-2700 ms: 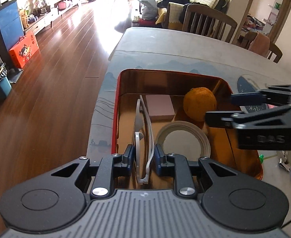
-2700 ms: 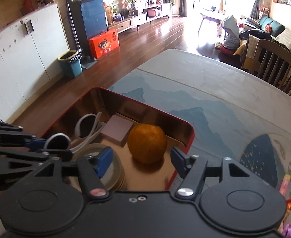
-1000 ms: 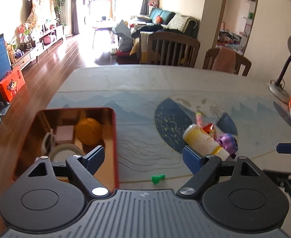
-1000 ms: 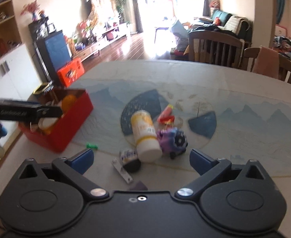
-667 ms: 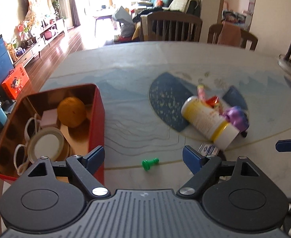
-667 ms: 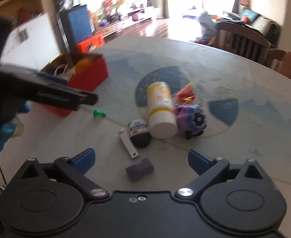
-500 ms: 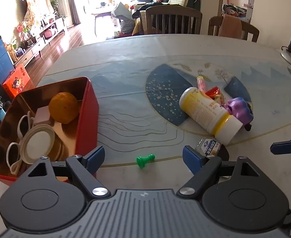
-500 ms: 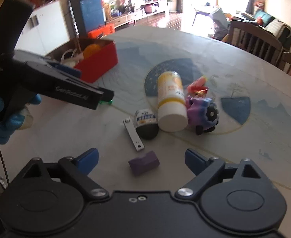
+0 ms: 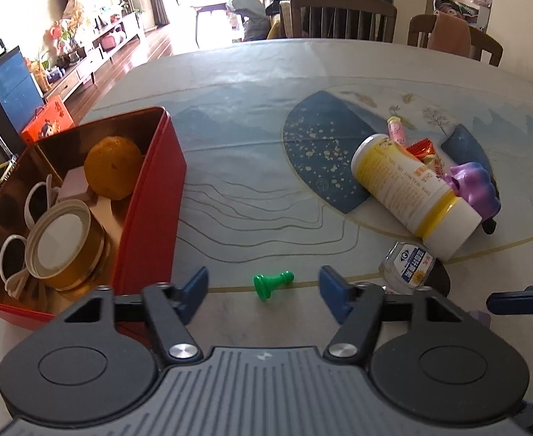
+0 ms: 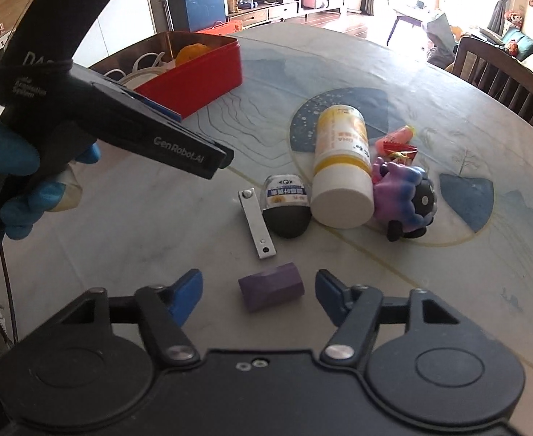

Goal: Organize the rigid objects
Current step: 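Grasp the green game piece with the left gripper while the right gripper grasps the purple block, then carry the green piece with the left gripper while the right gripper carries the purple block toward the red tin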

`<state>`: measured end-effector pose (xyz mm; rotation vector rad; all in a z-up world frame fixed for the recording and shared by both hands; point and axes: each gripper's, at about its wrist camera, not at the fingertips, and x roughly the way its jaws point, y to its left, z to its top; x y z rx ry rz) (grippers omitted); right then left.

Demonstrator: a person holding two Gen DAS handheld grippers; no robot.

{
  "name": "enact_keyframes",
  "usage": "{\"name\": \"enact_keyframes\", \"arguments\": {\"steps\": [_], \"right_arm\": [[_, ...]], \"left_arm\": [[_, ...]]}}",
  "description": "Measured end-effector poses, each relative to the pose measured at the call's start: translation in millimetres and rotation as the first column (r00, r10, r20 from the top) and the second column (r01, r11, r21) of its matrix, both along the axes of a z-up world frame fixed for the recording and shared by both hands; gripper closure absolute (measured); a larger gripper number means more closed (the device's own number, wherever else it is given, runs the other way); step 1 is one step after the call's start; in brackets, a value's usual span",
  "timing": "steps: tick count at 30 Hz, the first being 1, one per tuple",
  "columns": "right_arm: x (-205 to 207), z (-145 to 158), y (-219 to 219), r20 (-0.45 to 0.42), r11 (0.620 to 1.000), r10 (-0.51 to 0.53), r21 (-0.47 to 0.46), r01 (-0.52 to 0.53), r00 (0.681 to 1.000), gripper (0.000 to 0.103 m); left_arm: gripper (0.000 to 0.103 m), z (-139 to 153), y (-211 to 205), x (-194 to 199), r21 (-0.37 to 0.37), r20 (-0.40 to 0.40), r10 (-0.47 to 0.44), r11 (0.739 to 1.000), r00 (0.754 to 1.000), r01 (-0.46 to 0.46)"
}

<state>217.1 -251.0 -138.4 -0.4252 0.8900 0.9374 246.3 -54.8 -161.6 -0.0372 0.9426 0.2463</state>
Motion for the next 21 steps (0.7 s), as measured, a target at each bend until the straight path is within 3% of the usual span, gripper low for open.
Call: {"name": "enact_keyframes", "arguments": {"steps": [2, 6, 12, 21], "right_arm": [[1.8, -0.9, 0.8, 0.000, 1.000, 0.009, -0.003, -0.009, 1.000, 0.043], [0.8, -4.1, 2.4, 0.015, 0.999, 0.021, -0.024, -0.021, 1.000, 0.051], [-0.7, -4.3, 1.6, 0.034, 0.999, 0.020, -0.028, -0.019, 0.999, 0.064], [-3.2, 1.9, -5.5, 0.035, 1.000, -0.024, -0.003, 0.024, 0.999, 0.064]], "left_arm": [[0.046, -1.5, -0.8, 0.5, 0.004, -0.007, 0.003, 1.000, 1.000, -0.003], [0.067, -4.0, -3.2, 1.5, -0.003, -0.009, -0.013, 1.000, 1.000, 0.013], [0.078, -4.3, -2.8, 3.1, -0.026, 0.001, -0.013, 1.000, 1.000, 0.013], [0.078, -1.4, 3.7, -0.9, -0.037, 0.005, 0.013, 0.999, 1.000, -0.013]]}}
